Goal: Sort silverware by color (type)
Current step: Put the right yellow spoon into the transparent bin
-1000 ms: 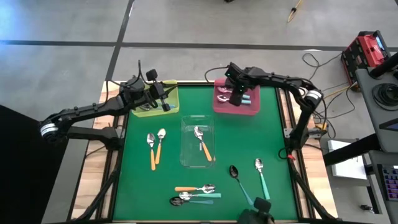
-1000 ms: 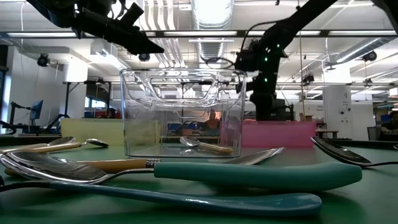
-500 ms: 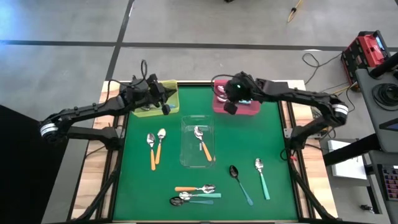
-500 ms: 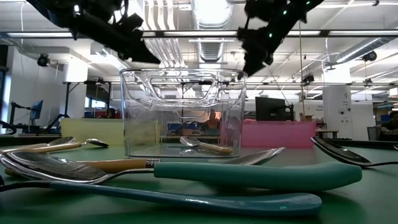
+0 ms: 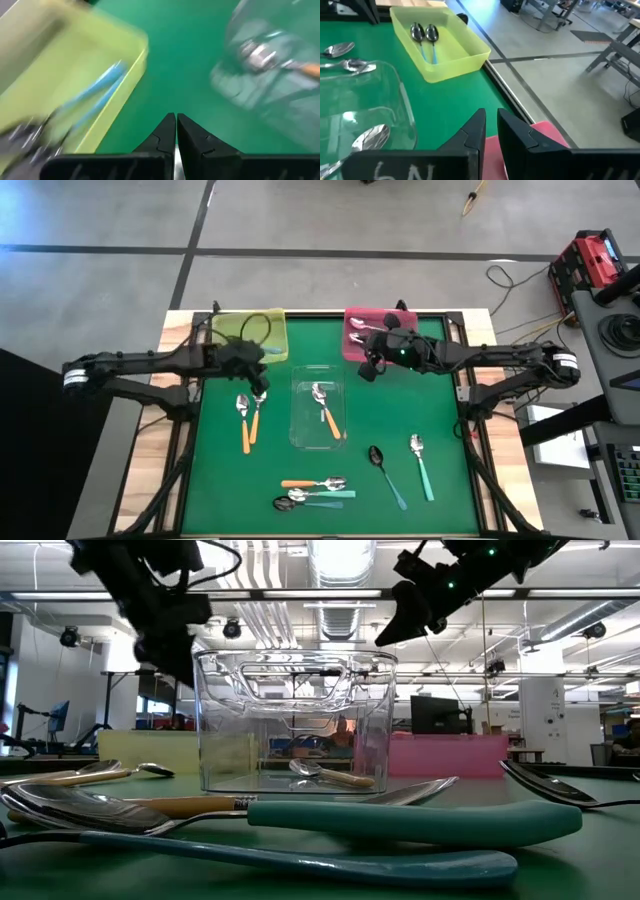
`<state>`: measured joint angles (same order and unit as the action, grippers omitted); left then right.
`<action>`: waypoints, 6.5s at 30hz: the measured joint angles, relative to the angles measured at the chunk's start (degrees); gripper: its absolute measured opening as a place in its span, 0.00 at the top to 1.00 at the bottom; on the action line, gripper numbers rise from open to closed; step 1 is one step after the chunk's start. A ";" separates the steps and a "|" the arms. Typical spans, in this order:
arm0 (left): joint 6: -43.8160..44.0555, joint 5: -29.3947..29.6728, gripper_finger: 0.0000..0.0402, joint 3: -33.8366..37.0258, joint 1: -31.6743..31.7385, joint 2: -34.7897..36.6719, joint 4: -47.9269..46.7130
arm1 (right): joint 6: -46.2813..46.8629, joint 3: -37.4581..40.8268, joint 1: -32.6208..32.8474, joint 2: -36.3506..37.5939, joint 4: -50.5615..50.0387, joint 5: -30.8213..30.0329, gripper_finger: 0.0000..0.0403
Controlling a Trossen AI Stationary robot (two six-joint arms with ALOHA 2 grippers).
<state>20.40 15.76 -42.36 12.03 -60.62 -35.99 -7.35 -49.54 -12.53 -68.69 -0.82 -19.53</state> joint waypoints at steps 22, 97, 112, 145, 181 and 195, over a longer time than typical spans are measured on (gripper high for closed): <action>42.15 0.21 1.00 -1.85 -21.32 -0.84 -12.68 | -0.20 0.00 1.18 -0.32 -0.07 0.00 0.91; 50.62 2.95 0.90 -1.85 -25.60 -30.29 -7.79 | -1.62 0.00 1.55 -0.37 -0.64 0.20 0.91; 40.23 8.75 0.90 -1.68 -25.62 -15.19 -7.93 | -1.20 0.04 1.53 -0.37 -0.63 1.66 0.91; -31.65 -18.46 0.90 17.32 -27.04 -2.60 87.32 | 2.11 0.12 4.29 -11.70 36.46 48.54 0.90; -20.73 -28.96 0.90 13.41 -21.73 -21.69 102.82 | 1.36 -14.05 9.34 -20.74 40.67 57.86 0.39; -15.80 -36.38 0.90 12.05 -17.94 -25.99 107.04 | -3.18 -19.45 10.53 -22.32 32.81 62.03 0.42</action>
<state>4.60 -20.62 -30.30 -5.91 -86.61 71.05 -10.54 -68.98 -2.00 -91.01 31.99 42.50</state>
